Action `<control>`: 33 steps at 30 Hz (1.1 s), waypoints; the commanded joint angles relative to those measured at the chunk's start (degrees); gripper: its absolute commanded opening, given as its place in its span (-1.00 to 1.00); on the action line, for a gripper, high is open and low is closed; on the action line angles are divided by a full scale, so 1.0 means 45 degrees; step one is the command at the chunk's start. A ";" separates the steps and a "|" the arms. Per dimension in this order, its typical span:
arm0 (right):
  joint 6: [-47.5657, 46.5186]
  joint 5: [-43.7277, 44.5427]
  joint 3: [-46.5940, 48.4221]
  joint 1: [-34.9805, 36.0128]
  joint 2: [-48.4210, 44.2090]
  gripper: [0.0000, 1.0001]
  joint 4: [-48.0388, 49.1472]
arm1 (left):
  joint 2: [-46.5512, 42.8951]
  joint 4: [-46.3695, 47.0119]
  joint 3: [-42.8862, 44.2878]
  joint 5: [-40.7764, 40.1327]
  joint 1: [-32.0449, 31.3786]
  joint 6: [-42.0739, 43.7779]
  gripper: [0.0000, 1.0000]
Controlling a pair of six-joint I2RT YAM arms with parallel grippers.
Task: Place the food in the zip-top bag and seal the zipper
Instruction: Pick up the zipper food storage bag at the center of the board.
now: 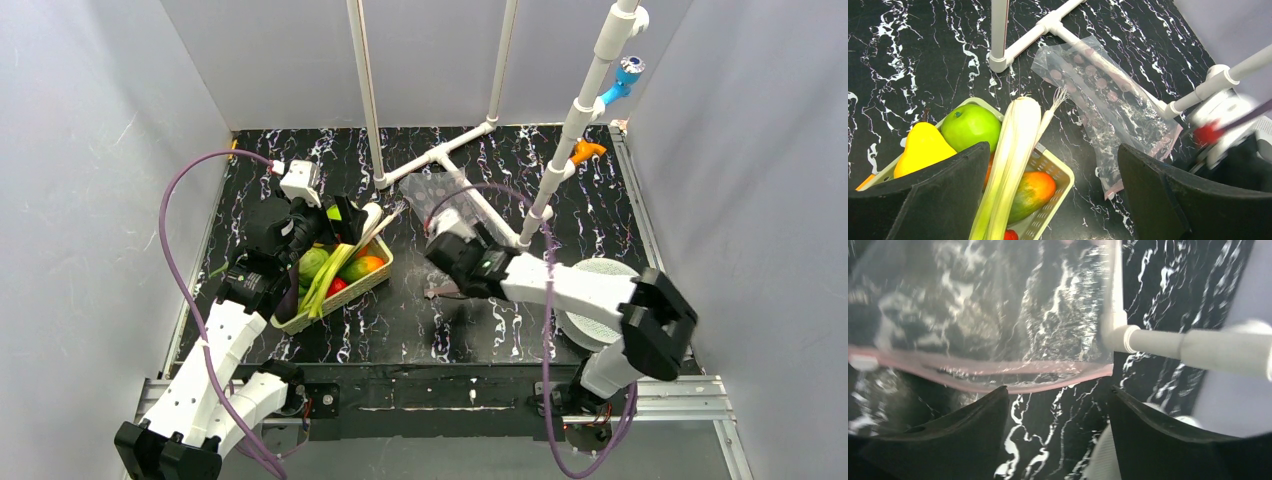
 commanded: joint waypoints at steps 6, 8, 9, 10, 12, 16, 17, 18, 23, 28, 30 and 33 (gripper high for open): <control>1.0940 -0.4670 -0.3363 -0.2475 -0.5460 0.93 0.2821 | -0.0189 -0.0050 0.0529 -0.0070 -0.0054 -0.0059 0.99; 1.1790 -0.4500 -0.4778 -0.2519 -0.6624 0.97 0.4534 | -0.0193 -0.0051 0.0524 -0.0068 -0.0054 -0.0072 0.99; 1.2279 -0.4375 -0.5503 -0.2561 -0.7135 0.97 0.5328 | -0.0178 -0.0035 0.0511 -0.0065 -0.0054 -0.0085 0.99; 1.2887 -0.4340 -0.6352 -0.2618 -0.7718 0.97 0.6345 | -0.0160 -0.0031 0.0516 -0.0065 -0.0059 -0.0099 0.99; 1.3647 -0.4314 -0.7493 -0.2620 -0.8226 0.97 0.7970 | -0.0155 -0.0016 0.0515 -0.0036 -0.0054 -0.0120 0.99; 1.6152 -0.4084 -0.9241 -0.2815 -0.7464 0.97 1.0306 | -0.0108 -0.0011 0.0515 0.0013 -0.0055 -0.0159 0.99; 1.6561 -0.3961 -0.9685 -0.3025 -0.7130 0.97 1.0949 | -0.0120 -0.0015 0.0500 -0.0022 -0.0054 -0.0159 0.99; 1.7558 -0.4308 -0.9852 -0.3510 -0.6822 0.97 1.0848 | -0.0094 -0.0025 0.0491 -0.0055 -0.0054 -0.0159 0.99; 1.8369 -0.5316 -1.0294 -0.4430 -0.5766 0.91 1.2264 | -0.0100 -0.0033 0.0516 -0.0038 -0.0054 -0.0196 0.99; 1.9427 -0.6089 -1.0498 -0.4940 -0.4601 0.60 1.3540 | -0.0084 -0.0039 0.0495 -0.0081 -0.0078 -0.0198 0.99; 1.9512 -0.6453 -1.0501 -0.5142 -0.4114 0.47 1.4240 | -0.0060 -0.0050 0.0489 -0.0084 -0.0074 -0.0198 0.99; 1.9599 -0.6894 -1.0333 -0.5373 -0.3510 0.32 1.4847 | -0.0036 -0.0026 0.0489 -0.0065 -0.0110 -0.0199 0.99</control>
